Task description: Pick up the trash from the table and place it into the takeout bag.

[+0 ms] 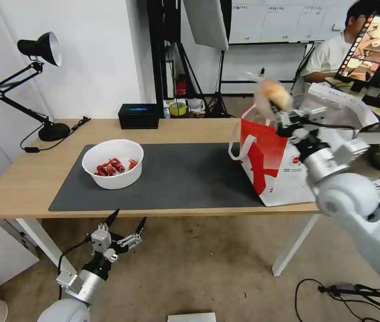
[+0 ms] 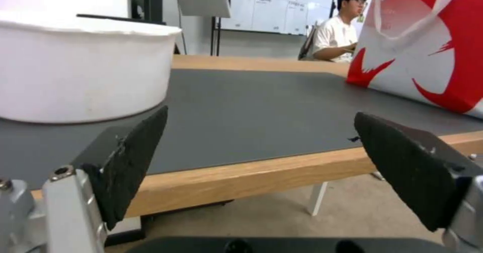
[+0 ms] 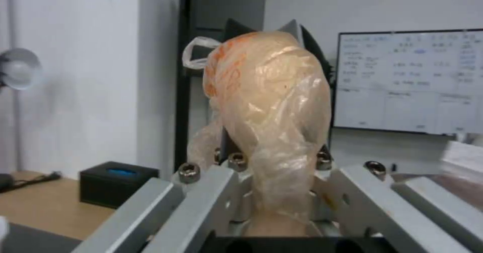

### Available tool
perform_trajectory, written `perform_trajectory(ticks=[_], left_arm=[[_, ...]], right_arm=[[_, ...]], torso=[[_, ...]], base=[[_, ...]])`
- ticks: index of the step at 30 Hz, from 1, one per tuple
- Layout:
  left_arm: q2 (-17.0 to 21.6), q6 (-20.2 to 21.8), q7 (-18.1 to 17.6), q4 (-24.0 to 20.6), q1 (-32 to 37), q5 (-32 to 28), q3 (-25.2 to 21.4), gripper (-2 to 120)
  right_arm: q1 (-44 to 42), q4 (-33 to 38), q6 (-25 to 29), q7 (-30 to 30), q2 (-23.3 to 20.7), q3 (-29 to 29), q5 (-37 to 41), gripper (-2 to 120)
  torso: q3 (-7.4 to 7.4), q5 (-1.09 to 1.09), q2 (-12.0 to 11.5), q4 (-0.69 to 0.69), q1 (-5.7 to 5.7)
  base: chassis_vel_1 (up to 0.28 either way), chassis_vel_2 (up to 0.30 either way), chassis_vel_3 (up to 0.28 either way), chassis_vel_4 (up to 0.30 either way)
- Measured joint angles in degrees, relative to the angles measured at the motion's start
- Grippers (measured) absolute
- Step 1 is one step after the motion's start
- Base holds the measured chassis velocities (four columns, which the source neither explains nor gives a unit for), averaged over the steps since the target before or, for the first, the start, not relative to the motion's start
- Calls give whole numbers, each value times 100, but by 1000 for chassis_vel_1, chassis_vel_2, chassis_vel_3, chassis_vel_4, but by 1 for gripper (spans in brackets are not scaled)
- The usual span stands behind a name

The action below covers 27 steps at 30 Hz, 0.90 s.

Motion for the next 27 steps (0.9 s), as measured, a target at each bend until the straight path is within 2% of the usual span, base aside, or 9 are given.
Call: perform_trajectory(ticks=[11,14,20,21,23,24,27], left_arm=[[30,-25,9,-108,27,-9,64,100],[30,-41,18,-132,72,-12,33,100],[37,-47,43,-201,123,-13,3,100],[37,-47,43,-201,123,-13,3,100],[39,-35,44,-223,121,-13,3,100],[39,-35,44,-223,121,-13,3,100],[28,-30,45,-239,123,-7,8,100]], right_arm=[[-26,-490,-29,37,-379,262,238,6],[-54,-506,-212,59,-427,295,320,13],[-62,-468,-418,56,-483,322,572,37],[-62,-468,-418,56,-483,322,572,37],[-30,-465,-439,55,-501,322,580,49],[-30,-465,-439,55,-501,322,580,49],[-38,-475,-449,53,-505,320,574,65]], torso=[[0,-1,-1,0,0],[0,-2,-1,1,1],[0,-2,-1,1,1],[0,-2,-1,1,1],[0,-2,-1,1,0],[0,-2,-1,1,0],[0,-2,-1,1,0]], base=[[0,0,0,0],[0,0,0,0],[0,0,0,0],[0,0,0,0],[0,0,0,0],[0,0,0,0],[0,0,0,0]])
